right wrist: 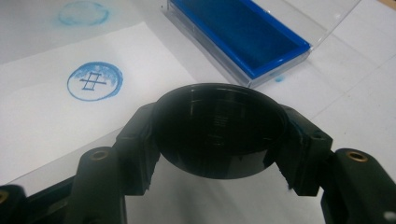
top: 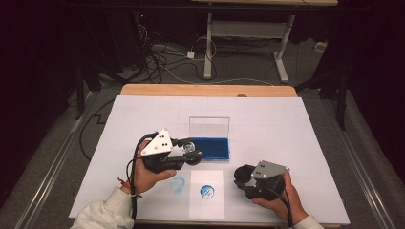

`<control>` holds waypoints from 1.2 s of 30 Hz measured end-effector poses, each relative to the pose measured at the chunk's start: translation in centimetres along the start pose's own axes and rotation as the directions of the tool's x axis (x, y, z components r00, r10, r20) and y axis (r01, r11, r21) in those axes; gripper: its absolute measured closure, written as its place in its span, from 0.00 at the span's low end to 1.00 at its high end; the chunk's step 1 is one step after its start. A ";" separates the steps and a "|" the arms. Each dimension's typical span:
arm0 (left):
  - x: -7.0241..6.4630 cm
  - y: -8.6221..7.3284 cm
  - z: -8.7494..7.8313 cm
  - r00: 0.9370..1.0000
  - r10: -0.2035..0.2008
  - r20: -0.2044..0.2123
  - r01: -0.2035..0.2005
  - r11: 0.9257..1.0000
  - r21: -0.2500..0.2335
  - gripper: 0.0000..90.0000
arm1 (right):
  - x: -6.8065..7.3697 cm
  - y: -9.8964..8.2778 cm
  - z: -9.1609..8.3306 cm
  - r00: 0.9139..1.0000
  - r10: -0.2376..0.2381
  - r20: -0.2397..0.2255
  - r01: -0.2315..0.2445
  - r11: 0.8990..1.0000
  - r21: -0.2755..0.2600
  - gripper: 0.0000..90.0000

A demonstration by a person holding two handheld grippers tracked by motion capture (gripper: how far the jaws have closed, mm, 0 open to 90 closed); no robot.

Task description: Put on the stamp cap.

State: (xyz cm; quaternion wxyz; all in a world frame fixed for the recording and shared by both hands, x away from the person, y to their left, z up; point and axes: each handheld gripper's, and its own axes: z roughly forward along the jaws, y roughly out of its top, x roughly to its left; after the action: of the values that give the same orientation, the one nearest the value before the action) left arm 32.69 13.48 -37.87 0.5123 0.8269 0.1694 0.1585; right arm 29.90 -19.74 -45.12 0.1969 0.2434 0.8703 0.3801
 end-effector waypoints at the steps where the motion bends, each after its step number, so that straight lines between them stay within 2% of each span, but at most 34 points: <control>1: 0.0 0.1 0.1 1.000 -0.003 0.008 0.003 1.000 -0.005 0.61 | 0.1 0.2 0.0 1.000 0.001 -0.003 -0.001 1.000 -0.006 0.43; 8: -0.5 0.9 1.3 0.999 0.001 0.037 0.000 1.000 -0.015 0.61 | 0.4 1.5 0.9 1.000 -0.022 -0.003 0.022 0.999 -0.027 0.43; 11: -0.6 1.2 1.9 0.999 0.002 0.047 -0.001 1.000 -0.020 0.61 | 0.5 2.2 1.5 1.000 -0.012 -0.016 0.011 0.999 -0.050 0.43; 18: -0.9 1.5 2.9 0.998 0.002 0.067 -0.001 1.000 -0.021 0.61 | 1.2 3.5 3.0 0.999 -0.033 -0.037 0.030 0.998 -0.063 0.43; 24: -1.1 1.6 3.3 0.996 -0.003 0.084 0.006 0.999 -0.032 0.61 | 1.5 4.7 4.1 0.999 -0.019 -0.042 0.015 0.995 -0.100 0.43; 28: -1.0 1.6 3.5 0.996 -0.005 0.085 0.008 0.999 -0.034 0.61 | 1.8 5.5 4.7 0.999 -0.005 -0.042 0.000 0.992 -0.129 0.43; 36: -1.0 1.6 3.8 0.998 -0.006 0.061 0.008 0.999 -0.037 0.61 | 2.0 6.3 5.1 0.999 0.025 -0.044 -0.032 0.984 -0.174 0.43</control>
State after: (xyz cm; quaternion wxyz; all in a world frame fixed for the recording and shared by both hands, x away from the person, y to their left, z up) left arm 33.67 9.33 -38.10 0.5331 0.8210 0.1537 0.1348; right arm 32.71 -12.02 -43.86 0.1939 0.2298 0.8340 0.4626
